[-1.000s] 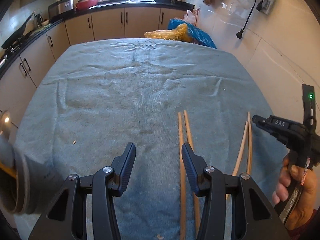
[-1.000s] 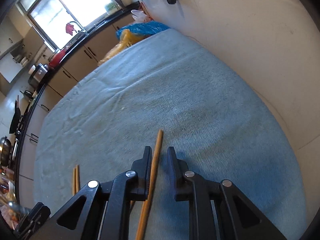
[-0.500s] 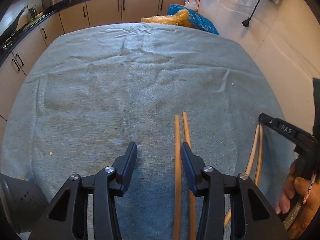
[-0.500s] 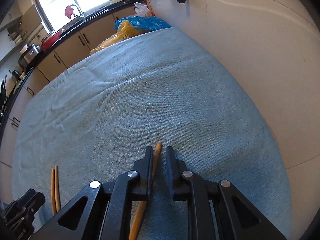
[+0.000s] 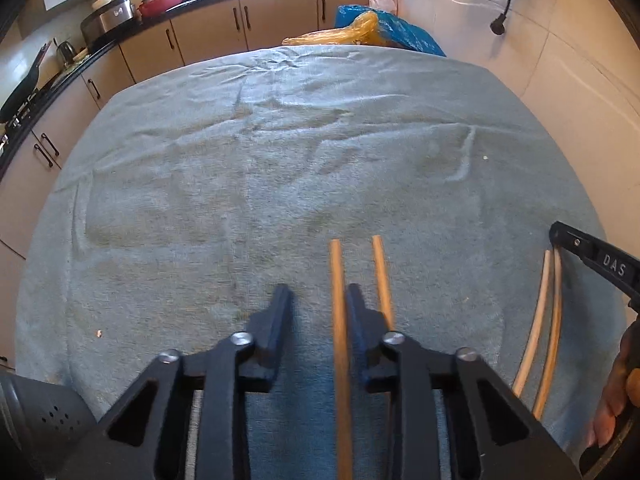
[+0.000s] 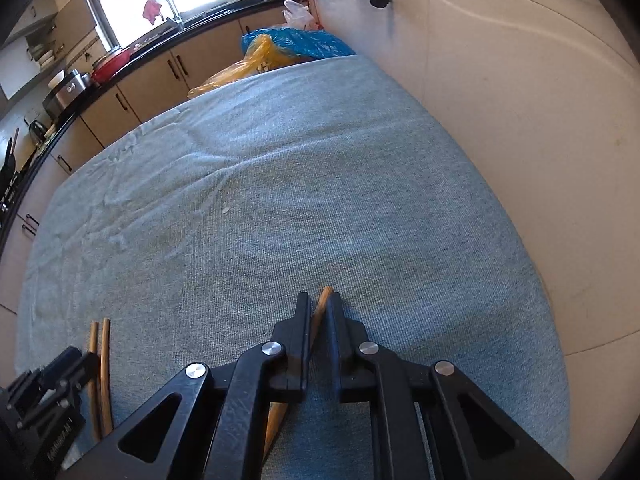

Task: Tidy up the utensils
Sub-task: 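Close the left tool on a chopstick while the right tool grasps another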

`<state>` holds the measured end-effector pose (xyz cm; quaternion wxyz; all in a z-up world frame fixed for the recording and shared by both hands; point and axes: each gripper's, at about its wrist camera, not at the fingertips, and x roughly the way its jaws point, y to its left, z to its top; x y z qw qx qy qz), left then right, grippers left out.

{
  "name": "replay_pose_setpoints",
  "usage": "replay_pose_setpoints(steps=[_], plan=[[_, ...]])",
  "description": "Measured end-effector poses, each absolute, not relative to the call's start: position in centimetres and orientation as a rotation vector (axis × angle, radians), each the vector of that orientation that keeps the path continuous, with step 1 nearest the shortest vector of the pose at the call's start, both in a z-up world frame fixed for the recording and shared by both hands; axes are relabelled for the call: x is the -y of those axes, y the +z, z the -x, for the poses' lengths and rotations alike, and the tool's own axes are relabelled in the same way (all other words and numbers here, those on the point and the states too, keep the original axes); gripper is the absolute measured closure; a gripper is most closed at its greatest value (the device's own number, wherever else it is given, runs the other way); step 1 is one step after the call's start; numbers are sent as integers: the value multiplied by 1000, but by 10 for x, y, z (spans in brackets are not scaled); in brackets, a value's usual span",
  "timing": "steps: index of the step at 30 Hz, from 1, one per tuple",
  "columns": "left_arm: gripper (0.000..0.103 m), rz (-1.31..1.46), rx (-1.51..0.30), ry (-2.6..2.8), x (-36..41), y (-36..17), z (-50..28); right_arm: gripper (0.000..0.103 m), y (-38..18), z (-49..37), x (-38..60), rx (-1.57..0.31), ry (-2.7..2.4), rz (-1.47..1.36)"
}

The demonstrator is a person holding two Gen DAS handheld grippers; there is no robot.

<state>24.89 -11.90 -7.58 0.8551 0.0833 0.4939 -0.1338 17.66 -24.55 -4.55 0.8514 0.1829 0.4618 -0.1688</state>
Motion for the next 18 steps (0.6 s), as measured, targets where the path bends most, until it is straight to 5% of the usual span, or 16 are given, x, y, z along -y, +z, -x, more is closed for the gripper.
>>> replay_pose_setpoints(steps=[4, 18], plan=[[92, -147, -1049, -296, 109, -75, -253, 96, -46, -172, 253, -964, -328, -437], [97, -159, -1026, -278, 110, -74, -247, 98, -49, -168, 258, -940, -257, -514]])
